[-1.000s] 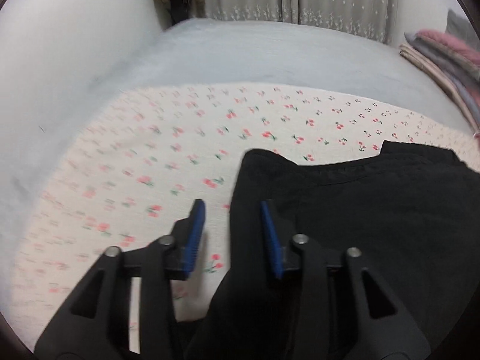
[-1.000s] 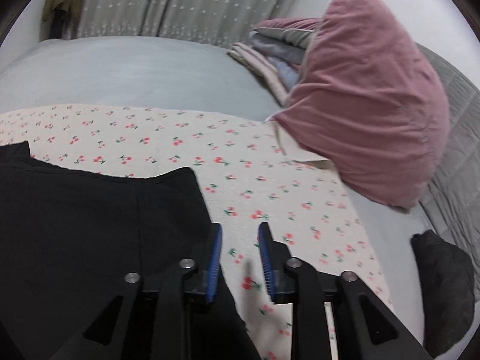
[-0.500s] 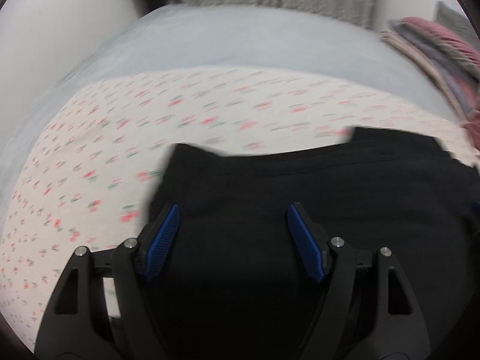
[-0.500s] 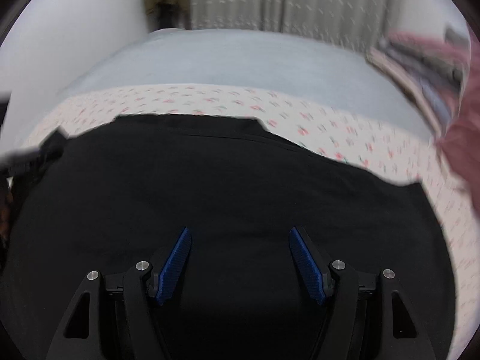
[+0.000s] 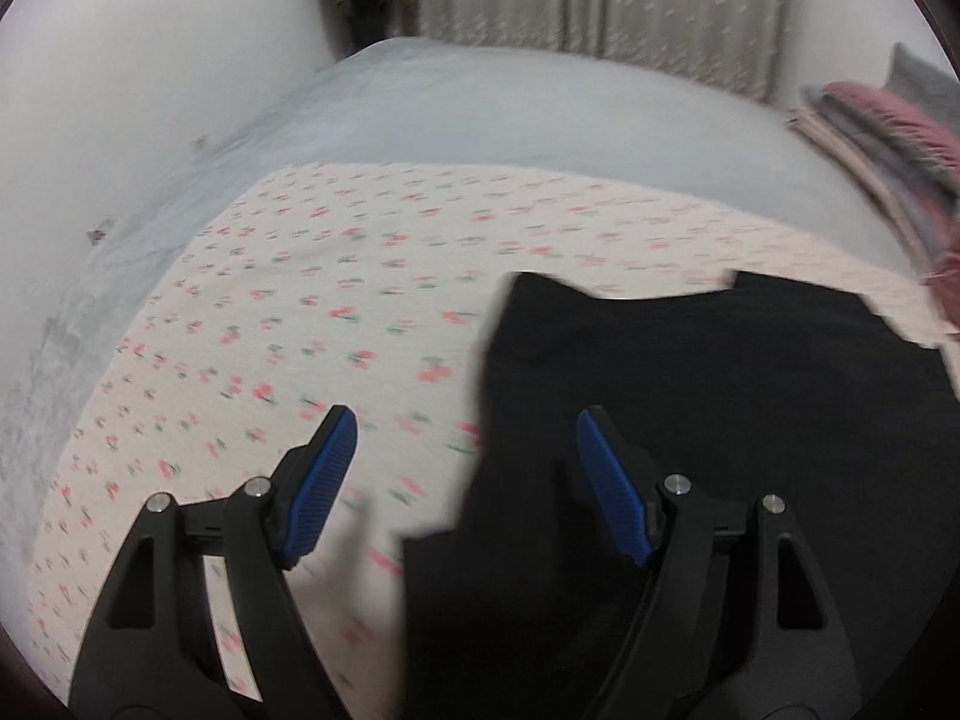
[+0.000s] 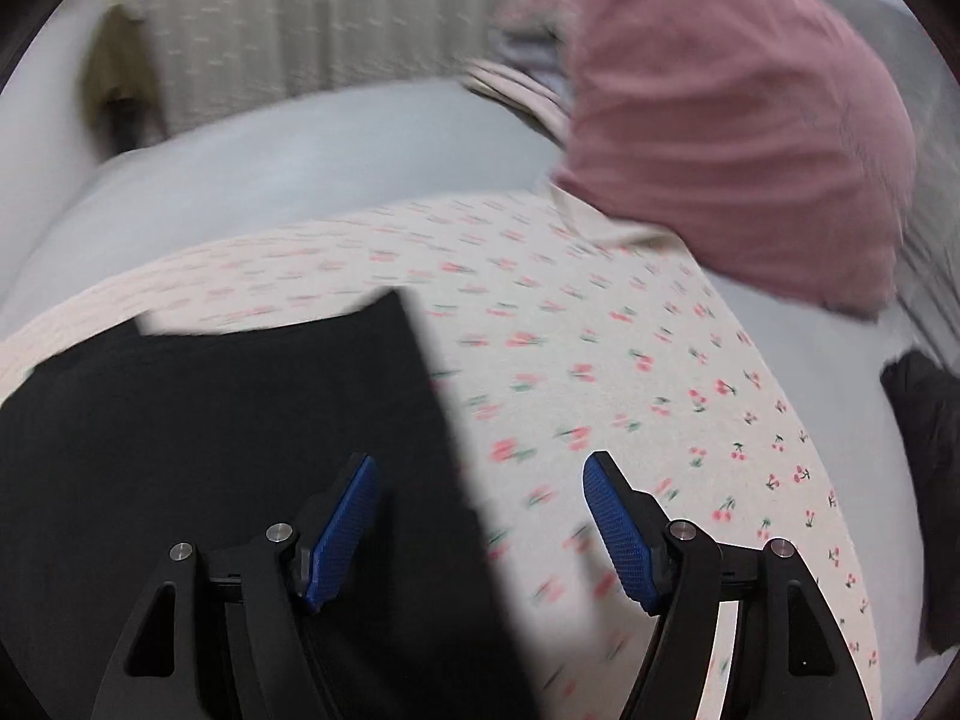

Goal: Fold large clothes

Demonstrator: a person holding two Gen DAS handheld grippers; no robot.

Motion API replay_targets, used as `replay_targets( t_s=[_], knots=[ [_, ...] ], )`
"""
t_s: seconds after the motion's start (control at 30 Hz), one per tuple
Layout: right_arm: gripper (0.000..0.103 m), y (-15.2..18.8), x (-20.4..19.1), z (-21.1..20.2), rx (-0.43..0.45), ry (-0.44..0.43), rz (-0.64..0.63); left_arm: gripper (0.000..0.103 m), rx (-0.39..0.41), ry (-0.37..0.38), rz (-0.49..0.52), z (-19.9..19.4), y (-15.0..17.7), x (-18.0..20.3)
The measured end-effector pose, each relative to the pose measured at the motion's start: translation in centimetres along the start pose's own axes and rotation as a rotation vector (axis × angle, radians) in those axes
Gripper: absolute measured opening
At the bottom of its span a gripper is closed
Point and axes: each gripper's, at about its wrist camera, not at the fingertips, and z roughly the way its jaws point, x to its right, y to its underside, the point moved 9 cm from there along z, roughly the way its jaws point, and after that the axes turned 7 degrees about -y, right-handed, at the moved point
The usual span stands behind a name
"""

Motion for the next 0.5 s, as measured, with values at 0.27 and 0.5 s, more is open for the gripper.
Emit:
replay_targets(
  t_s=[0.27, 0.5],
  knots=[
    [0.076, 7.9, -13.5, -5.3, -0.007, -0.205, -0.23, 0.083, -0.005, 0.286, 0.06, -9.0, 7.1, 12.2],
    [0.079, 13.1, -13.6, -5.7, -0.016, -0.214, -0.236, 0.083, -0.06, 0.243, 0.129, -8.3, 13.1, 13.9]
  ],
)
